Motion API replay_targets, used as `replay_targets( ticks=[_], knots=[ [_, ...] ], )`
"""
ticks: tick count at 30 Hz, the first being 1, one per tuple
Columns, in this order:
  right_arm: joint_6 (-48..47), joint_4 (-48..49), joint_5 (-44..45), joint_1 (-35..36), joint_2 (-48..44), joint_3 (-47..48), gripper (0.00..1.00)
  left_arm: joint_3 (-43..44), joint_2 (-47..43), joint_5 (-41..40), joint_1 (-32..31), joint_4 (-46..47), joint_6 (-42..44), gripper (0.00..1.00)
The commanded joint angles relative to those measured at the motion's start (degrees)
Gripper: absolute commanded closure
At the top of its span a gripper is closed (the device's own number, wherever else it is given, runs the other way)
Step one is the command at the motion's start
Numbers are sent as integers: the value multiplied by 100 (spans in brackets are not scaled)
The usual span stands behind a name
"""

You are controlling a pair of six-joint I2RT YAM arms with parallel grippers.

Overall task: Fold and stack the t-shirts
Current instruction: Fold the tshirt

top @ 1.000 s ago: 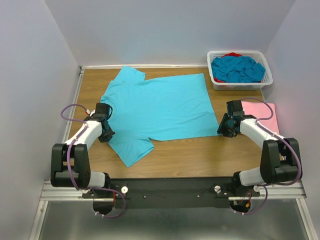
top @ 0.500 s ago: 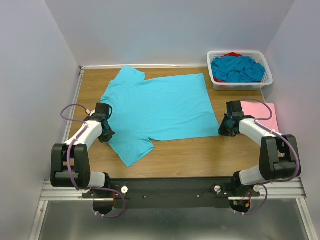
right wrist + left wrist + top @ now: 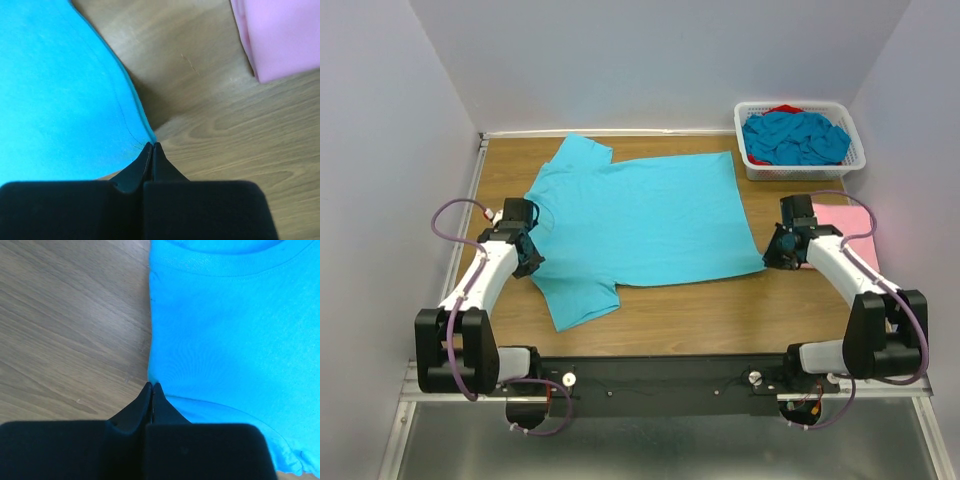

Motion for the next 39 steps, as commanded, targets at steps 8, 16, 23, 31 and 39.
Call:
replay_targets(
  ticks=[8,16,23,31,39],
  knots=[
    [-394,-409,-99,-50,926,1509,99,914,558,-156,58,30,257,100],
    [-508,-401,58,-50,1849,2484,99,1749,1507,-278,58,259,416,100],
    [-491,-374,155,-50,2439,2898,99,2663,2175,-674,58,171,600,100],
    [-499,-295,182,-49,2869,3285,99,3271,2817,-823,58,153,741,100],
    [-517,-251,-20,-41,3133,3637,99,3306,2958,-876,58,232,706,100]
  ],
)
